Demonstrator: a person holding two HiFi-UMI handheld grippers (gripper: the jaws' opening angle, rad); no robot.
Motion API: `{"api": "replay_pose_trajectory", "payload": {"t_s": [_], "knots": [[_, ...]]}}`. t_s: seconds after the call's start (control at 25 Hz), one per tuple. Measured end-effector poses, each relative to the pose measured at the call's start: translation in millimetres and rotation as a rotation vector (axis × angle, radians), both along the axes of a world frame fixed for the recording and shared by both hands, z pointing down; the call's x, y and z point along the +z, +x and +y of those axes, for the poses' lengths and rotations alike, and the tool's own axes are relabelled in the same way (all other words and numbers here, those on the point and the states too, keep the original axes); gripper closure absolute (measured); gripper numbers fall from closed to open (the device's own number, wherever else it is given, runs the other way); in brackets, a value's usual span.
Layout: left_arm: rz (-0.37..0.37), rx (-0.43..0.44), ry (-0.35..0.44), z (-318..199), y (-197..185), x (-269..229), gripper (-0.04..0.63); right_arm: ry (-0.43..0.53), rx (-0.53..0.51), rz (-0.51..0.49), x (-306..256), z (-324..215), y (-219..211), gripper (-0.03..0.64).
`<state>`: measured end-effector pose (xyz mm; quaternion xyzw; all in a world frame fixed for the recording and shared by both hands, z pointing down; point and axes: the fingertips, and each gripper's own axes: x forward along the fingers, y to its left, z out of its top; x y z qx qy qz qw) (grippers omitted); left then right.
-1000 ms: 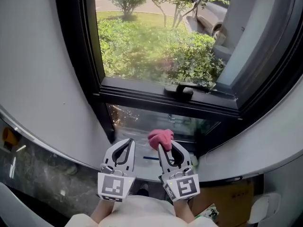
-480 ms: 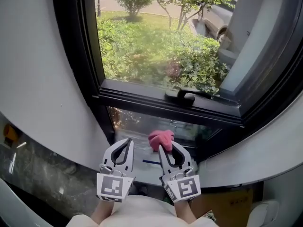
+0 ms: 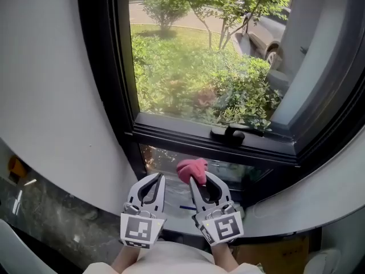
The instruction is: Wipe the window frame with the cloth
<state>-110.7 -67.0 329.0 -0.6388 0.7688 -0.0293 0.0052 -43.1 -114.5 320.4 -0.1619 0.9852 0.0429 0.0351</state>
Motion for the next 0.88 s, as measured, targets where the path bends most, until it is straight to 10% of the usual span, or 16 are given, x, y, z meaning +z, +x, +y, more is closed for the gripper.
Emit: {"api": "replay_pose_trajectory", "payload": {"t_s": [0.88], "knots": [[-0.033, -0.079, 0.042, 16, -67, -23, 0.588, 0.255, -0.245, -0.329, -215, -19, -165, 0.517]]}}
